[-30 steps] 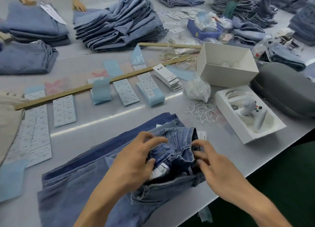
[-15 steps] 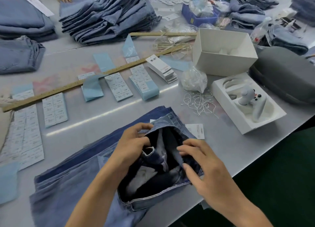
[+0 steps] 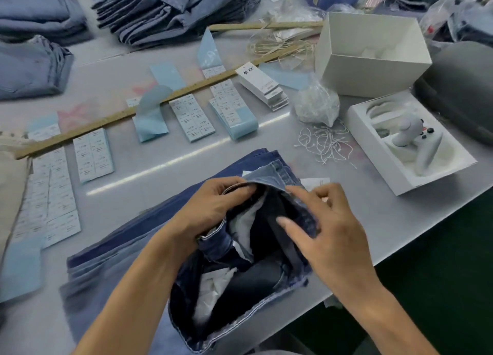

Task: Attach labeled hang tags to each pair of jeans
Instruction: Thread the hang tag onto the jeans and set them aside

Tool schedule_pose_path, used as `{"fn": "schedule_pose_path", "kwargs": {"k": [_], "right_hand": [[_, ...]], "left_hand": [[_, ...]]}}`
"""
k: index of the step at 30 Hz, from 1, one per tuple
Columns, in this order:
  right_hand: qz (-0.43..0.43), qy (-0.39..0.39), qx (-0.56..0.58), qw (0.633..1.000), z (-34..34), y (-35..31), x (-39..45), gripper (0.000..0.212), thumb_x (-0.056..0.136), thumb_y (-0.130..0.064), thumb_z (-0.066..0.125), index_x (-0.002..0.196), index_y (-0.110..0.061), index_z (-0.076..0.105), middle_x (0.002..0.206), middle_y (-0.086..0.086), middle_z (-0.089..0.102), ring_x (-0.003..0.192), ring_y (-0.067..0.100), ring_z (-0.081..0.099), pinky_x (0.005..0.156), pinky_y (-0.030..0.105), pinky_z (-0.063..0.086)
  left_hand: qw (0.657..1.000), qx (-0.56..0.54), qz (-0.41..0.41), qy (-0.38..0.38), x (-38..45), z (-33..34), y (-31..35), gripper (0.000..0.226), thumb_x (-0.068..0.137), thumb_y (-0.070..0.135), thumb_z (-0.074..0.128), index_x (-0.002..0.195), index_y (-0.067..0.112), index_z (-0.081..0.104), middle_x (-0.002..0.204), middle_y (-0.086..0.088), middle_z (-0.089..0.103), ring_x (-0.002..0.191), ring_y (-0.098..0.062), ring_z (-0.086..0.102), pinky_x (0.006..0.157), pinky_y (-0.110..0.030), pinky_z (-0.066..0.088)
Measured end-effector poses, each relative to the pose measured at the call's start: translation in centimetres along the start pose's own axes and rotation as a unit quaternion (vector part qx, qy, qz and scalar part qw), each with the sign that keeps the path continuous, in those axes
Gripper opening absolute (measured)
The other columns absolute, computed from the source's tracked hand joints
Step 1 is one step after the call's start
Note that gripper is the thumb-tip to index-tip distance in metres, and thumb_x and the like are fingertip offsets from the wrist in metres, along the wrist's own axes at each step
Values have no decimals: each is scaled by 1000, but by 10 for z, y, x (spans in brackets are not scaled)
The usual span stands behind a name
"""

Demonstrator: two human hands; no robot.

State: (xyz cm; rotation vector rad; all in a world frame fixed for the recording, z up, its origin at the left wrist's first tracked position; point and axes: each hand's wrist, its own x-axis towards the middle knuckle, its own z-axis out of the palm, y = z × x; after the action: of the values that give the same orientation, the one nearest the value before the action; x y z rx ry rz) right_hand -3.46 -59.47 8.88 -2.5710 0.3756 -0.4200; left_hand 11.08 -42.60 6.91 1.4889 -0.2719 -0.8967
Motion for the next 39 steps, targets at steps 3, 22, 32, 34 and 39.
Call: {"fn": "schedule_pose_path", "kwargs": {"k": [3, 22, 32, 34, 39], "right_hand": [[39, -33, 111, 993, 12, 8, 27, 6, 89, -25, 75, 94, -22, 76, 97, -7, 63, 90, 6, 53, 74, 16, 43], [309, -110, 484, 811, 13, 26, 10, 26, 94, -9, 66, 113, -25, 74, 108, 4, 76, 104, 25, 72, 79, 35, 61], [408, -247, 392, 787, 17, -4, -77, 54, 78, -5, 84, 121, -29, 60, 101, -13, 77, 96, 9, 73, 80, 24, 58], [492, -219, 503, 676, 17, -8, -74, 49, 76, 15, 73, 119, -7, 64, 101, 16, 77, 96, 37, 73, 81, 47, 62], [509, -116, 679, 515, 6, -19, -66, 57, 56, 12, 65, 112, 10, 65, 105, 32, 71, 83, 44, 74, 58, 43, 61]], "left_hand": [[1000, 11, 4, -11, 5, -1, 9, 29, 82, 40, 69, 96, 17, 82, 96, -7, 79, 83, -15, 73, 73, -26, 58], [980, 183, -61, 41, -106, -28, -58, 67, 70, 64, 83, 111, 13, 66, 107, -16, 68, 93, -28, 66, 88, -40, 50], [982, -129, -3, 139, -89, -2, -46, 27, 82, 32, 82, 98, 22, 62, 95, -11, 67, 88, -28, 65, 79, -38, 55], [966, -210, -4, 149, -84, -1, -38, 21, 85, 22, 73, 103, 21, 62, 98, -16, 72, 81, -29, 71, 67, -35, 60], [956, -260, 38, 130, -86, -6, -26, 61, 77, -1, 77, 129, 26, 58, 111, -18, 73, 90, -28, 74, 74, -34, 61]]}}
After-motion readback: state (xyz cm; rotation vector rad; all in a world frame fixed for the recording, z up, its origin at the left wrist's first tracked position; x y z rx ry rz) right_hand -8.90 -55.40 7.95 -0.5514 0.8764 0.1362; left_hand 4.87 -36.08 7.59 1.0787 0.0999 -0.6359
